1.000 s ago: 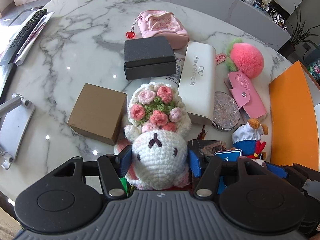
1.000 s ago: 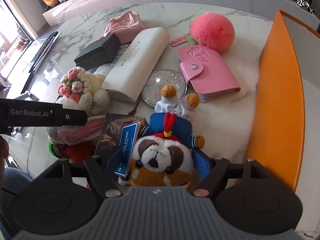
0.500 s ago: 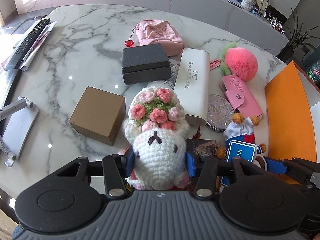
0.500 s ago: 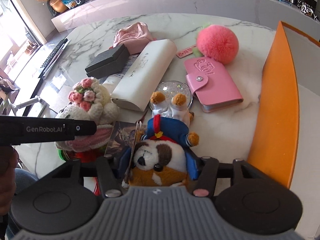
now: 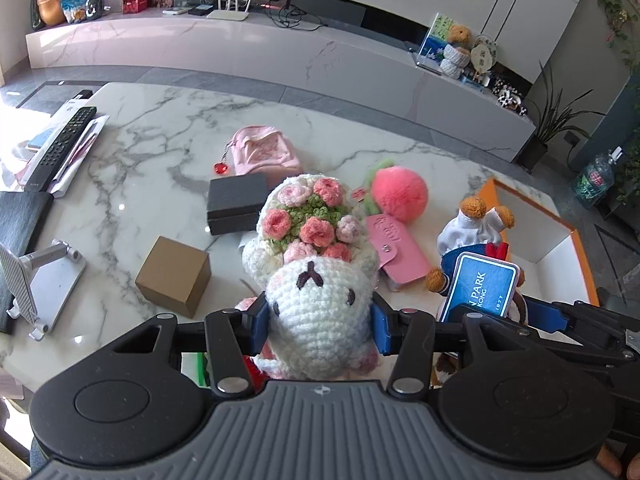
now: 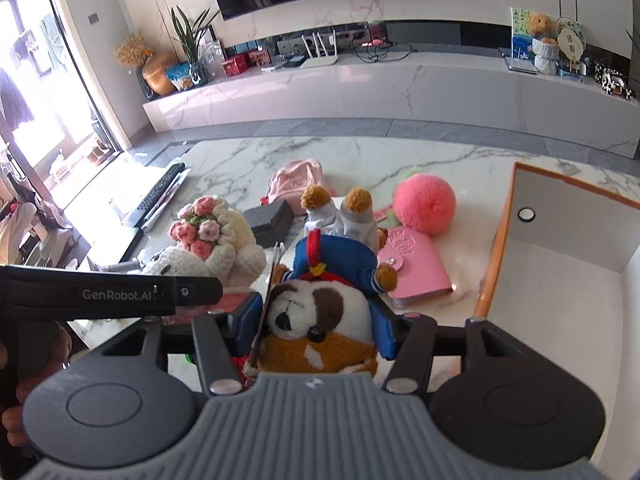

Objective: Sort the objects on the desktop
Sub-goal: 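Carry both plushes up and over the open orange box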

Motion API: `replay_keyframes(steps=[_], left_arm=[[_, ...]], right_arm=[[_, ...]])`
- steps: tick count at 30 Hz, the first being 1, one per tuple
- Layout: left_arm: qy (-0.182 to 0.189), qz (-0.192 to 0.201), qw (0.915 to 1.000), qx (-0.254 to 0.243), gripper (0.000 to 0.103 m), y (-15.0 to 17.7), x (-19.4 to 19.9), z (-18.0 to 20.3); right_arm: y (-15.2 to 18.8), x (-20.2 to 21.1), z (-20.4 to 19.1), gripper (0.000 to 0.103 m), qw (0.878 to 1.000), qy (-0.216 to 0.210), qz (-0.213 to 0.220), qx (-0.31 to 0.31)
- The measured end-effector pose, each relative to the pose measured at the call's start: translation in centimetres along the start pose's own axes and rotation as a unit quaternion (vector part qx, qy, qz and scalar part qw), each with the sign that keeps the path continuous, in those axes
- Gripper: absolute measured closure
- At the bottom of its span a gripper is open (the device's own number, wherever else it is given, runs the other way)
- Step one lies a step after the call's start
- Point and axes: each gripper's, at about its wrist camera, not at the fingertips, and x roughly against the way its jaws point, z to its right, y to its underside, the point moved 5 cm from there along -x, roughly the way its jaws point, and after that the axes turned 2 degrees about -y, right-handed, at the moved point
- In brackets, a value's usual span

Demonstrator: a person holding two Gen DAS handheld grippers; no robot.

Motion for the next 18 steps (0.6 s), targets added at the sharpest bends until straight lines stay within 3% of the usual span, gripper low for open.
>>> replay_keyframes(steps=[5,10,15,18], left_arm=[[0.057,0.031,0.9973,-0.034,0.046,-1.0,1.8,5.3],[0.126,0.026,0.9878,-0.087,0.046,-0.7,1.7,11.5],[0.173,-0.019,0.9766,-0.127,0.046,0.9,-1.1,16.3],[0.177,-0.054,0.9713,-0.15,0.046,2.3,-3.3,18.1]], right_arm=[[-1.1,4.8,3.6,0.044,0.998,0.033,0.044,-0.016],[-0.2,7.9,9.2,0.044,0.993,0.077,0.06,-0.065],[2.5,7.7,14.4,0.044,0.987,0.112,0.024,-0.11],[4.3,6.2,16.6,0.044,0.985,0.119,-0.017,-0.121]])
